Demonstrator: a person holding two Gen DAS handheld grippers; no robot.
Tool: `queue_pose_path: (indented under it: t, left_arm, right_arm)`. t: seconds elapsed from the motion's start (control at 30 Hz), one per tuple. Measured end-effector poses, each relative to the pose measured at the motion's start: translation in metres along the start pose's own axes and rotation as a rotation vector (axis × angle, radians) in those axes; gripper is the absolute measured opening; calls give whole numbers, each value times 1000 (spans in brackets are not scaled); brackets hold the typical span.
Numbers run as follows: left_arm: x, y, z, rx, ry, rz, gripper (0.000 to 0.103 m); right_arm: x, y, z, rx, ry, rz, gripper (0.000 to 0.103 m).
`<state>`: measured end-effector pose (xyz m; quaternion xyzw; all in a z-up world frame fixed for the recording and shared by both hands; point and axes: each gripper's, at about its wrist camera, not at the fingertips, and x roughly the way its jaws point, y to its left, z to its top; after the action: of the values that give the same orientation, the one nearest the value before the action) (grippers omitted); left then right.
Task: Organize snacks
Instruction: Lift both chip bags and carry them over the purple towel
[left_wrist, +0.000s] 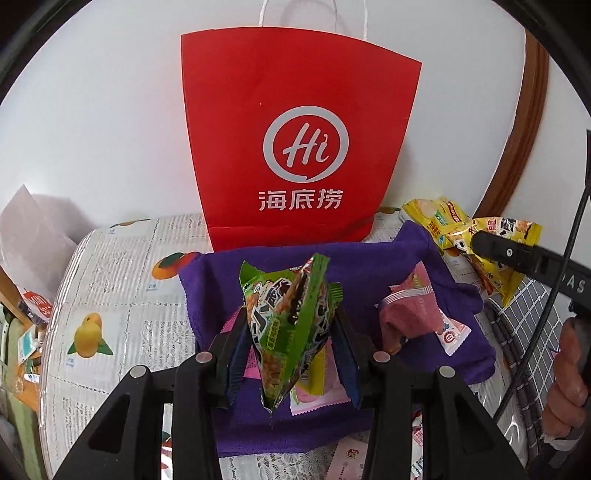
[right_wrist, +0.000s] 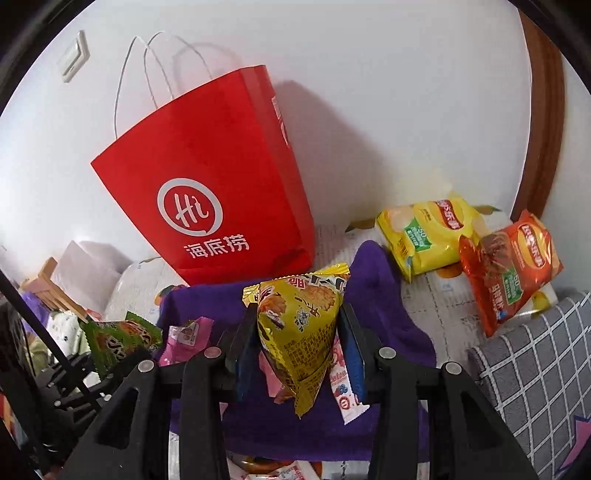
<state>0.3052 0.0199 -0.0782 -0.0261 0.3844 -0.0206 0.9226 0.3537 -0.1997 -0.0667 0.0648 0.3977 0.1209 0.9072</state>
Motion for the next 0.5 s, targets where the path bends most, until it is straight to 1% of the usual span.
queue_pose_path:
  t: [0.1, 0.23, 0.33, 0.5]
  left_arm:
    - [2, 0, -1, -1, 5, -3, 41]
    - [4, -2, -2, 2, 12, -3, 41]
    - [7, -3, -4, 6, 16, -3, 41]
    - [9, -2, -5, 0, 21, -4, 41]
  right_arm:
    - [2, -1, -3, -26, 15, -3, 42]
    - [0, -4, -2, -29, 4, -18, 42]
    - [0, -4, -3, -46, 19, -9, 42]
    - [1, 1, -6, -64, 44, 35, 42]
